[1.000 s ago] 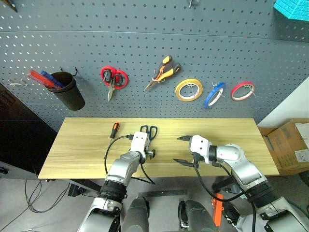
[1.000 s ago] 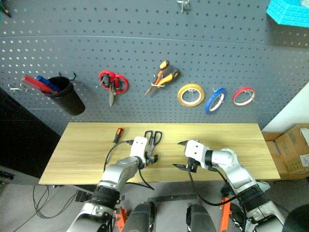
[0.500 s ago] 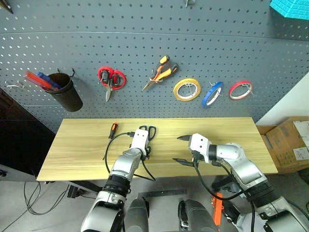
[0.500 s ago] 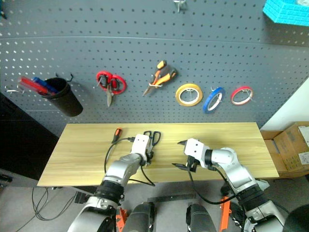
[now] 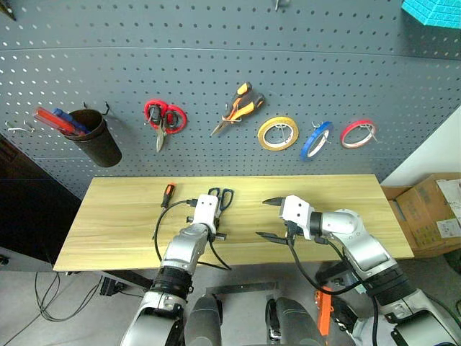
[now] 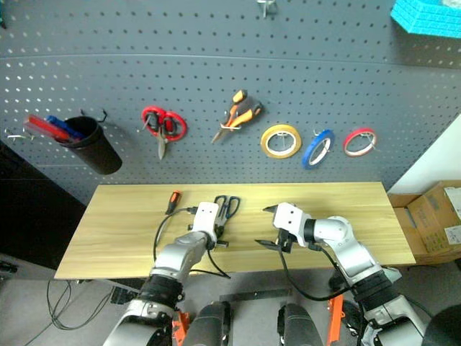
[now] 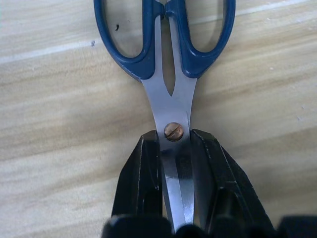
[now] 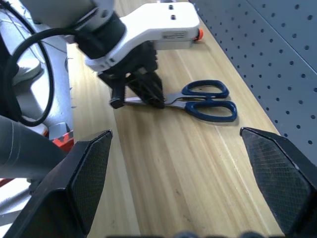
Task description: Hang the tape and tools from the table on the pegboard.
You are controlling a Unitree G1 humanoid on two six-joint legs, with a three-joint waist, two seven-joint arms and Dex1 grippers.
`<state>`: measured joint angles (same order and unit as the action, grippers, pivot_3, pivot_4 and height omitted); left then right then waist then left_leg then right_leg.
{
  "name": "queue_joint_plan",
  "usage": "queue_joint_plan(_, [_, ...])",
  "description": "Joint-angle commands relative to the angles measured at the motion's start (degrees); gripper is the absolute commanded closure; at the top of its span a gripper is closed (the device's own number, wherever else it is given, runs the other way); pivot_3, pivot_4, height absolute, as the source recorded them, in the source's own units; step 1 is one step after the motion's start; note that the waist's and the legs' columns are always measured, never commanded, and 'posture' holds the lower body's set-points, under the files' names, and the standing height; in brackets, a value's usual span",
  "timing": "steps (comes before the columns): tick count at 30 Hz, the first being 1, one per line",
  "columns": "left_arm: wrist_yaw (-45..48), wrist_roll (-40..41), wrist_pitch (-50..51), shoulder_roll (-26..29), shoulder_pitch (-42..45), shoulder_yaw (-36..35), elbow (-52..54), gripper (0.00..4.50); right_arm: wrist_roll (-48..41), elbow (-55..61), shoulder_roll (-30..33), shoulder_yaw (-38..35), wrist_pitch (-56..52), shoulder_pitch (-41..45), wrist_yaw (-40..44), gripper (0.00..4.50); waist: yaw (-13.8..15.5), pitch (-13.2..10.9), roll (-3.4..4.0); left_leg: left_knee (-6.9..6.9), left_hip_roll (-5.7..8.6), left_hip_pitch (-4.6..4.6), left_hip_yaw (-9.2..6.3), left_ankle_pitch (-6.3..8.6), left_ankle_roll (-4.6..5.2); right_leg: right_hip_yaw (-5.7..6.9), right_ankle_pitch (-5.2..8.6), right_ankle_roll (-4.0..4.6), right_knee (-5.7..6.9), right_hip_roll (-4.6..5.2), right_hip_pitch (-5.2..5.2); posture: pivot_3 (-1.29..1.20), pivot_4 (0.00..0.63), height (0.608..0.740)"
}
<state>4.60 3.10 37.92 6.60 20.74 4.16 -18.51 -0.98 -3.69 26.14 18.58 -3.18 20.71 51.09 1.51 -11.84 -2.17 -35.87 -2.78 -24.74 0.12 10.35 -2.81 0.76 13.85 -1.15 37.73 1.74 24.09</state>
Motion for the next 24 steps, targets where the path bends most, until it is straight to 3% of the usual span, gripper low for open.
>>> queue_joint_plan(1, [1.4, -2.2, -7.8, 3.4, -4.3, 0.2, 10.0, 4.00, -2.5, 6.2, -0.1, -3.2, 1.3, -2.6, -1.4, 0.00, 0.1, 0.0, 0.00, 0.02, 0.00, -0.02, 0.00, 0.00, 0.00, 0.01, 0.00, 0.00, -0.01, 0.00, 0.03, 0.12, 0.187, 0.740])
queue_joint_plan(4, [2.8, -3.0, -15.8, 5.8, -8.6, 0.2, 15.1, 4.00, -4.0, 9.5, -0.4, -4.6, 0.5, -4.9, -2.4, 0.00, 0.2, 0.0, 0.02, 0.16, -0.04, -0.03, 0.00, 0.01, -0.02, 0.03, 0.01, 0.01, -0.06, 0.00, 0.06, 0.14, 0.173, 0.740])
queue_joint_plan(7, [3.7, -6.7, -29.9, 11.4, -18.6, 0.0, 26.2, 4.00, -4.2, 13.7, -1.3, -6.5, 1.1, -8.5, -5.8, 0.00, 0.3, 0.1, 0.03, 0.16, -0.06, -0.03, 0.02, 0.03, -0.05, 0.03, 0.01, 0.01, -0.10, 0.03, 0.06, 0.15, 0.149, 0.740])
queue_joint_plan(13, [0.6, -11.6, -40.9, 13.4, -30.5, -2.8, 36.7, 4.00, -4.3, 16.0, -3.7, -9.3, 2.4, -10.8, -11.0, 0.00, 1.6, 0.4, 0.12, 0.25, 0.00, -0.03, 0.21, 0.10, -0.04, 0.01, -0.01, 0.06, -0.58, 0.23, -0.03, 0.19, 0.105, 0.740])
queue_joint_plan(17, [-2.8, -12.8, -42.5, 12.0, -30.1, -5.8, 37.1, 4.00, -4.5, 15.6, -5.7, -9.8, 3.3, -9.4, -13.1, 0.00, 2.8, 0.8, 0.12, 0.19, 0.00, -0.07, 0.28, 0.11, -0.01, 0.01, -0.05, 0.12, -0.73, 0.23, -0.03, 0.20, 0.080, 0.740])
queue_joint_plan(24, [-1.6, -10.7, -40.8, 11.5, -20.8, -8.1, 30.9, 4.00, -3.4, 11.5, -7.1, -9.0, 4.8, -5.1, -14.2, 0.00, 3.4, 2.3, -0.02, 0.08, 0.02, -0.10, 0.32, 0.10, 0.04, 0.02, -0.24, -0.19, -0.71, 0.16, -0.09, 0.21, 0.063, 0.740])
